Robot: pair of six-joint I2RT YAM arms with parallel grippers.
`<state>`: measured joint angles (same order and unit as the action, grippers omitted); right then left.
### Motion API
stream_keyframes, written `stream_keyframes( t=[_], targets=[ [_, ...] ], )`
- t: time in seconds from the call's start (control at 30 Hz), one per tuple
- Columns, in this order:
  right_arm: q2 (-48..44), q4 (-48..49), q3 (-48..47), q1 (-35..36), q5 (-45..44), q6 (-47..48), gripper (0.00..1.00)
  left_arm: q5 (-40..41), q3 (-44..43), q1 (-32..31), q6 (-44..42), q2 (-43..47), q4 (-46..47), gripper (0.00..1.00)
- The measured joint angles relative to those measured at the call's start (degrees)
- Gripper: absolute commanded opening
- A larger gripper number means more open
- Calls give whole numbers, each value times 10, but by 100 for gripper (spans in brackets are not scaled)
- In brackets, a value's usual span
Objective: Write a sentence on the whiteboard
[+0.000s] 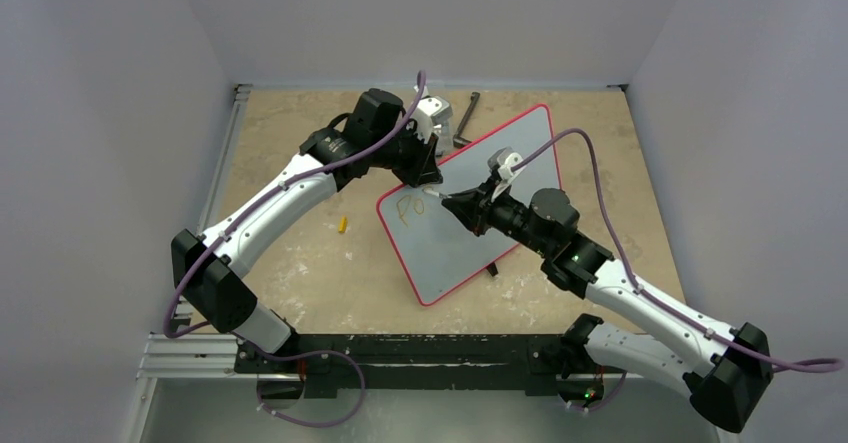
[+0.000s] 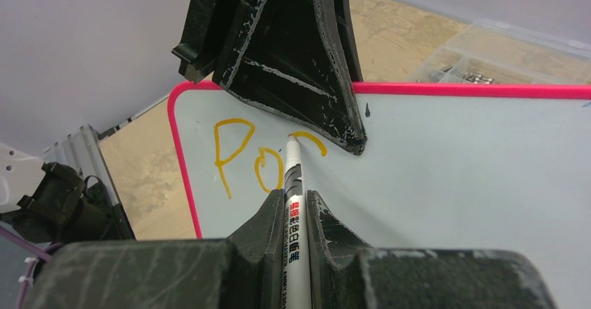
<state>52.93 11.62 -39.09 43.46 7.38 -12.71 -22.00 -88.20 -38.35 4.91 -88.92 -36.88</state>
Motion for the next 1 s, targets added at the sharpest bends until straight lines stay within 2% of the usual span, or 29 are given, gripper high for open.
stream_keyframes(
  t=[0.4,1.0],
  targets=[
    [-23,-30,16,0,6,-1,0,-2,0,0,0,0,1,0],
    [-47,-83,19,0,-40,-14,0,-2,0,0,0,0,1,0]
  ],
)
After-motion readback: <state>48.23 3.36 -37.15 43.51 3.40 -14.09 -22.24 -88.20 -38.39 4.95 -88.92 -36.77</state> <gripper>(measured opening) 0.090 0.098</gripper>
